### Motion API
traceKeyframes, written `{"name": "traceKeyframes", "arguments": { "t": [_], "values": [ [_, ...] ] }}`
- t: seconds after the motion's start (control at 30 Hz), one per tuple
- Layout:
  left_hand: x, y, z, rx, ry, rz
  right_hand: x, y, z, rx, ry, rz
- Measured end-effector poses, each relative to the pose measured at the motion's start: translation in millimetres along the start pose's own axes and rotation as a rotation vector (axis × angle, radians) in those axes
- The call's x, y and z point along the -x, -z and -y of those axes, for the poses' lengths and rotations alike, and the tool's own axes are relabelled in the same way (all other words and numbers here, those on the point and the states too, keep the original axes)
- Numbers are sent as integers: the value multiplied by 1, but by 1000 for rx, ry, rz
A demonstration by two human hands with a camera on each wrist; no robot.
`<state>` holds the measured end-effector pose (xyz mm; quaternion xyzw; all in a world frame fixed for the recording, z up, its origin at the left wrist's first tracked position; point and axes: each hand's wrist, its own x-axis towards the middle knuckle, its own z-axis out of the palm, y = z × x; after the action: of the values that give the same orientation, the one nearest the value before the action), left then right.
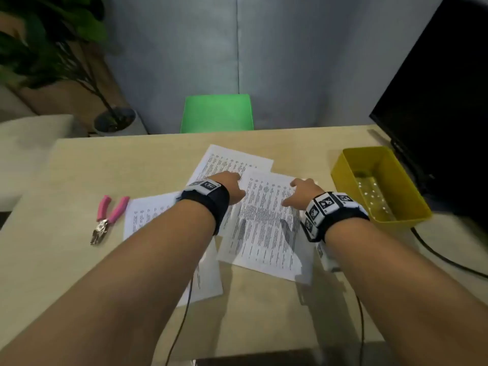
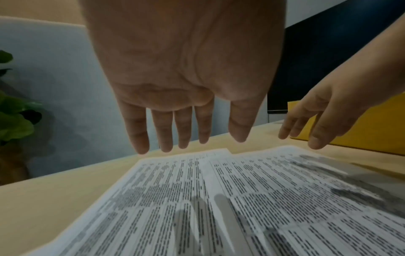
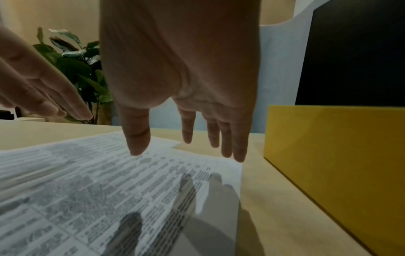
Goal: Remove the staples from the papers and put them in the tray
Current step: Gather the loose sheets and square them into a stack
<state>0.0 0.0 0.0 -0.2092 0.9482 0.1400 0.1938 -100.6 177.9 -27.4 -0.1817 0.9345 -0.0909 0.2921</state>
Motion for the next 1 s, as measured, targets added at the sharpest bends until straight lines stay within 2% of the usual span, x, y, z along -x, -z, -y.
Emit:
{"name": "traceKeyframes", "arguments": {
  "t": [0.27,0.4,0.53,0.6,0.67,0.83,0.93,1.0],
  "values": [
    [-13,-25,-9,-22,46,86,-24,-21,-26,-25,-160,-32],
    [-18,-33,-12,-5,52,101,-29,-29,-37,-44,-177,-16],
    [-23,-35,-13,36,67,93,-29,-30,-42,-103,-174,-183],
    [-24,-34,-13,49,71,88,-29,-29,-43,-144,-151,-217],
    [-26,-33,-13,74,69,81,-29,-27,-44,-230,-119,-191],
    [-29,-29,-11,200,71,17,-31,-20,-42,-618,-71,-149],
    [-26,-26,-8,304,73,-18,-25,-5,-35,-816,4,-128],
    [-25,-23,-4,374,83,-46,-20,8,-29,-849,89,-109]
  ]
}}
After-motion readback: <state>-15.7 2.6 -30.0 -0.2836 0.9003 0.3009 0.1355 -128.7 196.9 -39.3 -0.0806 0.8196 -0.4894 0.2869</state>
